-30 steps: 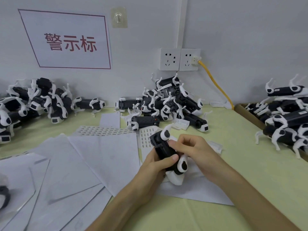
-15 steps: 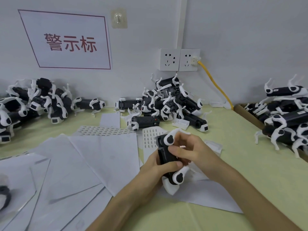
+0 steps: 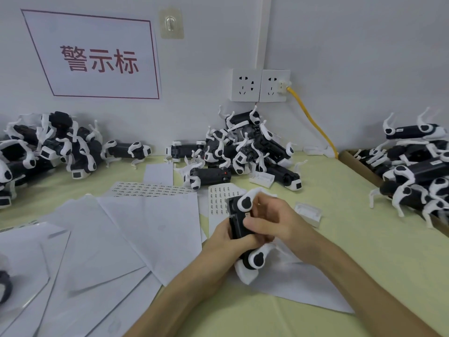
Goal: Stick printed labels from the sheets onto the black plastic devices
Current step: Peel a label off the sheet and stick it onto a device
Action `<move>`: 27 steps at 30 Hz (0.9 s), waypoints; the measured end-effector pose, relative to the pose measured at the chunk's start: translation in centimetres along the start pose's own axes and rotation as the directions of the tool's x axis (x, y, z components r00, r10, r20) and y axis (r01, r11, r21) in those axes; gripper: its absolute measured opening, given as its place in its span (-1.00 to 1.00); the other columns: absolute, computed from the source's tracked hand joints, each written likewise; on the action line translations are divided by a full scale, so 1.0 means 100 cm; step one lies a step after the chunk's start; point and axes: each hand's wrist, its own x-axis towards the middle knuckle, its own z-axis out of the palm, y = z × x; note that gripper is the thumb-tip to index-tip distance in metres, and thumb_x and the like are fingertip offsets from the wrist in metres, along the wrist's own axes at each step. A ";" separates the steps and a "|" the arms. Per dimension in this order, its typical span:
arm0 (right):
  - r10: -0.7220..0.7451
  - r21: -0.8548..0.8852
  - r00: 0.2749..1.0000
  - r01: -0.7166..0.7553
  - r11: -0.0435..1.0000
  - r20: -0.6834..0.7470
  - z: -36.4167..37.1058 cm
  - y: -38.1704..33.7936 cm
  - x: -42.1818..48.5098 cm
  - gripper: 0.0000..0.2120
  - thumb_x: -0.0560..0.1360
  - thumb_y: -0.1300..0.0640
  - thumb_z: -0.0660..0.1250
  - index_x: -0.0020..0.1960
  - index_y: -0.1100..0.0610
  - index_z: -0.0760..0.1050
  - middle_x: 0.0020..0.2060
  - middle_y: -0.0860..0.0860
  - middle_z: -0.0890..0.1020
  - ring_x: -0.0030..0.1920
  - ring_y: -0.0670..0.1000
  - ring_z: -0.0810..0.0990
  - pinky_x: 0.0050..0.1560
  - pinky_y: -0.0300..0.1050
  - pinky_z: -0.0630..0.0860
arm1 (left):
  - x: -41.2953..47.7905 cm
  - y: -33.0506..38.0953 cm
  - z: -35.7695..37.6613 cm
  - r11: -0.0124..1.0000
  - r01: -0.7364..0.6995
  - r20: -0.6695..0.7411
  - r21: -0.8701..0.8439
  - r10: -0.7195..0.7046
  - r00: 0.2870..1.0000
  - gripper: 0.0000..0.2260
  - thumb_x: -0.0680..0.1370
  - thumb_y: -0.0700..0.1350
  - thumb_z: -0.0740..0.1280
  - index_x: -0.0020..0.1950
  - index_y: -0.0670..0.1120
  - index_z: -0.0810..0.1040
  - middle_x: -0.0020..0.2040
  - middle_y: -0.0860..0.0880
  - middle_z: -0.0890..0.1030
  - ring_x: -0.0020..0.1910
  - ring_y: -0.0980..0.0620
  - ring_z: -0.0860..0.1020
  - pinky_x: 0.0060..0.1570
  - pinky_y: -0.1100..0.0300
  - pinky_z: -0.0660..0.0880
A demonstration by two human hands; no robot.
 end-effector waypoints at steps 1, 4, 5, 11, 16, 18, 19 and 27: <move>-0.008 0.001 1.000 0.008 1.000 -0.026 0.003 0.001 0.000 -0.69 0.47 0.18 0.46 -0.01 0.37 0.42 -0.23 0.11 0.52 -0.24 -0.01 0.54 -0.22 -0.25 0.50 | 0.000 0.001 0.000 1.000 -0.001 0.001 0.010 0.001 1.000 -0.77 0.47 -0.15 0.42 0.12 -0.08 0.66 0.01 -0.12 0.71 0.01 0.00 0.66 0.00 0.14 0.54; -0.023 0.045 0.999 0.025 0.999 -0.042 0.008 -0.001 0.001 -0.83 0.52 0.26 0.41 0.00 0.32 0.46 -0.28 0.02 0.58 -0.29 -0.09 0.57 -0.26 -0.33 0.50 | -0.001 0.003 0.000 0.999 -0.014 0.009 0.030 0.013 1.000 -0.83 0.45 -0.20 0.38 -0.04 0.01 0.69 -0.10 -0.05 0.70 -0.12 0.07 0.63 -0.14 0.25 0.53; -0.015 0.049 0.999 0.017 0.999 -0.037 0.009 -0.003 0.001 -0.92 0.54 0.32 0.35 0.00 0.29 0.46 -0.33 -0.06 0.58 -0.35 -0.16 0.55 -0.33 -0.38 0.46 | -0.002 0.004 0.000 0.999 -0.017 0.013 0.029 0.017 1.000 -0.82 0.45 -0.21 0.37 -0.07 0.02 0.70 -0.09 -0.05 0.70 -0.13 0.07 0.63 -0.14 0.27 0.53; 0.012 0.026 1.000 -0.012 1.000 -0.017 0.007 -0.005 0.001 -0.83 0.51 0.18 0.44 0.01 0.20 0.48 -0.31 0.02 0.48 -0.45 -0.17 0.40 -0.46 -0.35 0.31 | -0.003 0.004 -0.001 1.000 -0.023 0.014 0.002 0.023 1.000 -0.81 0.44 -0.23 0.37 0.01 -0.09 0.69 0.07 -0.24 0.69 0.02 -0.03 0.65 0.04 0.14 0.57; -0.003 -0.005 0.999 0.003 1.000 0.037 0.000 -0.004 0.002 -0.92 0.53 0.14 0.38 -0.13 -0.01 0.55 -0.35 -0.04 0.44 -0.43 -0.10 0.35 -0.43 -0.30 0.31 | -0.003 0.005 -0.001 0.998 -0.015 0.026 -0.063 0.016 1.000 -0.80 0.42 -0.26 0.36 0.01 -0.16 0.66 0.01 -0.17 0.69 0.05 -0.09 0.63 0.10 0.09 0.54; -0.003 -0.050 0.999 0.006 0.999 0.054 -0.002 -0.003 0.003 -0.82 0.55 0.13 0.36 -0.21 0.01 0.45 -0.43 -0.04 0.43 -0.44 -0.04 0.33 -0.44 -0.28 0.32 | -0.003 0.007 -0.002 0.994 -0.003 0.042 -0.110 0.008 0.999 -0.81 0.42 -0.25 0.35 0.00 -0.18 0.65 -0.02 -0.16 0.66 0.01 -0.07 0.60 0.03 0.16 0.52; 0.001 -0.060 0.998 0.002 0.998 0.058 -0.004 -0.003 0.003 -0.78 0.55 0.14 0.35 -0.24 0.02 0.39 -0.45 -0.03 0.43 -0.44 -0.02 0.32 -0.44 -0.27 0.31 | -0.003 0.009 -0.002 0.992 0.000 0.042 -0.130 0.006 0.999 -0.82 0.42 -0.24 0.36 0.00 -0.20 0.64 -0.03 -0.17 0.65 0.00 -0.07 0.59 0.01 0.17 0.51; -0.063 -0.059 0.929 0.044 0.997 -0.365 -0.044 -0.018 0.002 -0.79 0.52 0.44 0.13 -0.14 0.21 0.46 -0.42 0.08 0.49 -0.41 0.00 0.41 -0.33 -0.09 0.26 | -0.004 0.015 -0.001 0.970 0.045 -0.016 -0.237 -0.051 0.999 -0.53 0.41 -0.09 0.53 0.25 -0.18 0.49 -0.08 -0.10 0.69 0.17 -0.09 0.67 0.00 0.21 0.59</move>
